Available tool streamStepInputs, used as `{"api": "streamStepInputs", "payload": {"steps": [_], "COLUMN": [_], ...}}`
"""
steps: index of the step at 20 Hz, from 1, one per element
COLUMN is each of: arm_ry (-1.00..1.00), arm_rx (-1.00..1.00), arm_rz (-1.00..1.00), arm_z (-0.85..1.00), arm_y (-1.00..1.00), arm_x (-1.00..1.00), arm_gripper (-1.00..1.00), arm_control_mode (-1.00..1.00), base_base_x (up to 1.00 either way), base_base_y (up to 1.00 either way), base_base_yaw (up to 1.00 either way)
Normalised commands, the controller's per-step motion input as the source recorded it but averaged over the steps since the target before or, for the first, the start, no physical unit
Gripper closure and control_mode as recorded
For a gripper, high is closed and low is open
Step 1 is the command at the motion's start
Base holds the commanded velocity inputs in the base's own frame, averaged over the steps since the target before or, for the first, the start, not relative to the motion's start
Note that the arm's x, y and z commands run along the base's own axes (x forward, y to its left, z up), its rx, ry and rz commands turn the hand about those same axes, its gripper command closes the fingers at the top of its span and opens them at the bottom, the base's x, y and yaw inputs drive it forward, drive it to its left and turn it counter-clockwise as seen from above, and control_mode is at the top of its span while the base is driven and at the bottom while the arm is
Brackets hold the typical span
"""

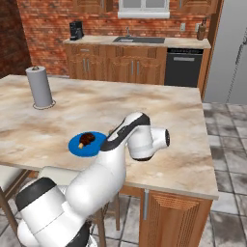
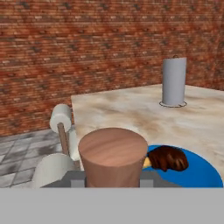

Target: Retrieve the shaker from the cabinet and place it next the steak on a plate on the dining table.

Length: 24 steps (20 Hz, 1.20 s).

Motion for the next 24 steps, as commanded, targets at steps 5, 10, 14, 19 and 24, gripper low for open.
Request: {"api": "streamStepInputs", "payload": {"steps": [5, 10, 14, 19, 24], "arm_ry": [-0.01, 0.0, 0.0, 0.0, 0.0], "arm_rx": [0.0, 0.0, 0.0, 0.03, 0.03], "arm_rz": [0.03, 0.02, 0.02, 0.04, 0.04], "arm_z": [-0.2, -0.22, -0.23, -0.24, -0.24], "arm_y": [0.02, 0.02, 0.03, 0.01, 0.0], "arm_x": [0.37, 0.36, 0.23, 0.1, 0.12], "arm_gripper": [1.0, 1.0, 1.0, 1.0, 1.0], "arm_control_mode": [-1.0, -1.0, -1.0, -1.0, -1.0], "base_base_x": [0.0, 0.0, 0.0, 0.0, 0.0], "base_base_y": [0.0, 0.0, 0.0, 0.0, 0.0], "base_base_yaw": [0.0, 0.0, 0.0, 0.0, 0.0]}}
